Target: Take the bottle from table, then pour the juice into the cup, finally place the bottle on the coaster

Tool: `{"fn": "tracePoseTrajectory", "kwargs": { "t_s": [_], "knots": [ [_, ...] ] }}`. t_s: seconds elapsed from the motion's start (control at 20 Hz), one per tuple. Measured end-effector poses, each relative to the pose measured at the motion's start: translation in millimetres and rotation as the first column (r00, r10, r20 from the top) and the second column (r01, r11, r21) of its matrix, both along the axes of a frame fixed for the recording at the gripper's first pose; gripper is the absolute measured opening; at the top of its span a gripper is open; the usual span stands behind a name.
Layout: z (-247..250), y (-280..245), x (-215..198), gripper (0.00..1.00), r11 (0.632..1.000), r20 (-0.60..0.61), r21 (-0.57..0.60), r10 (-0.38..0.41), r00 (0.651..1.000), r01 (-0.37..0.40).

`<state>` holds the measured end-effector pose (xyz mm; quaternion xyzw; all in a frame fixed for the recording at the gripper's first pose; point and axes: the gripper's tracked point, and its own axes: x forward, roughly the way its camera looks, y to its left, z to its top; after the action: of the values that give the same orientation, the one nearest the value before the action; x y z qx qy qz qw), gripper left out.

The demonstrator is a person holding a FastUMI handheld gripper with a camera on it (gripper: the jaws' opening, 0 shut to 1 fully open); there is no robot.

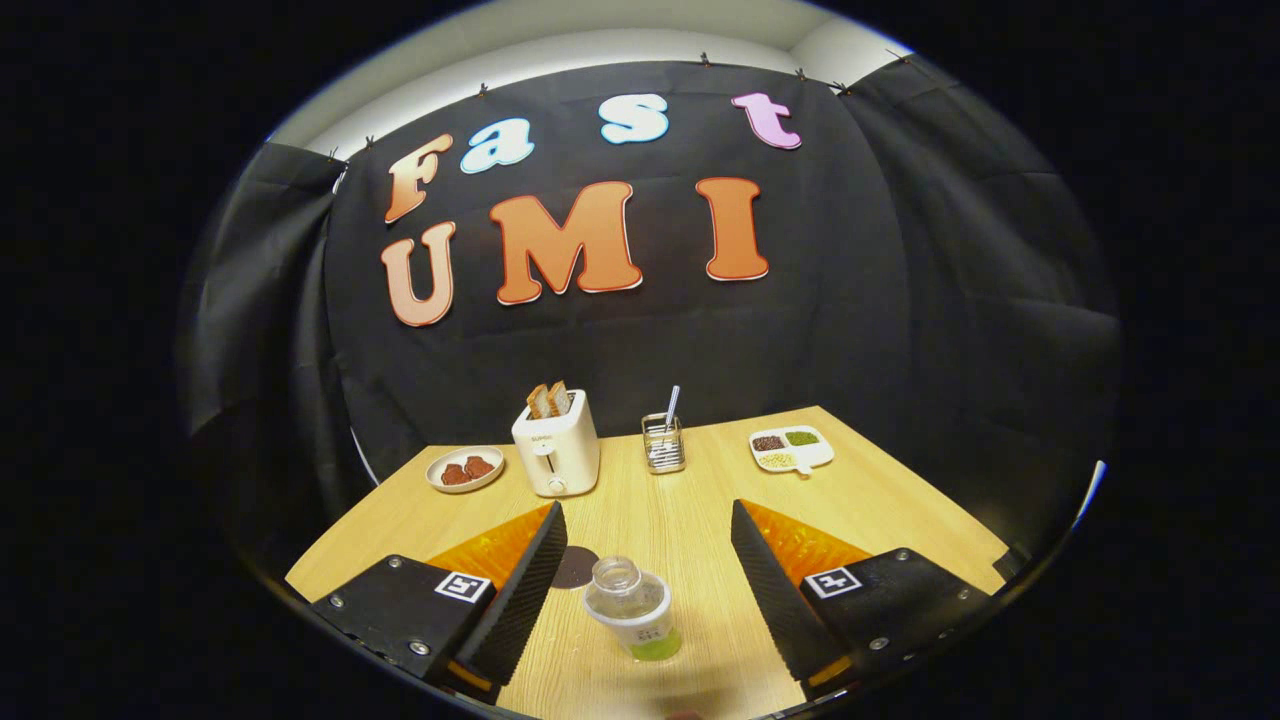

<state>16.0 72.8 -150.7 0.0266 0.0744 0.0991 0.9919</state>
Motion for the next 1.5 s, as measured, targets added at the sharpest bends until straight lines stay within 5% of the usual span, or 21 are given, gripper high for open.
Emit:
{"fn": "tracePoseTrajectory", "kwargs": {
  "t_s": [1.05,1.15,1.3,1.5],
  "knots": [
    [-143,27,14,0.98,0.99,-0.277,-0.124,0.036,0.96,-0.072],
    [-149,29,21,0.92,0.99,-0.292,-0.123,0.03,0.956,-0.069],
    [-150,29,25,0.64,0.987,-0.31,-0.143,0.032,0.95,-0.08],
    [-144,32,22,0.57,0.984,-0.354,-0.163,0.004,0.935,-0.066]
  ]
}}
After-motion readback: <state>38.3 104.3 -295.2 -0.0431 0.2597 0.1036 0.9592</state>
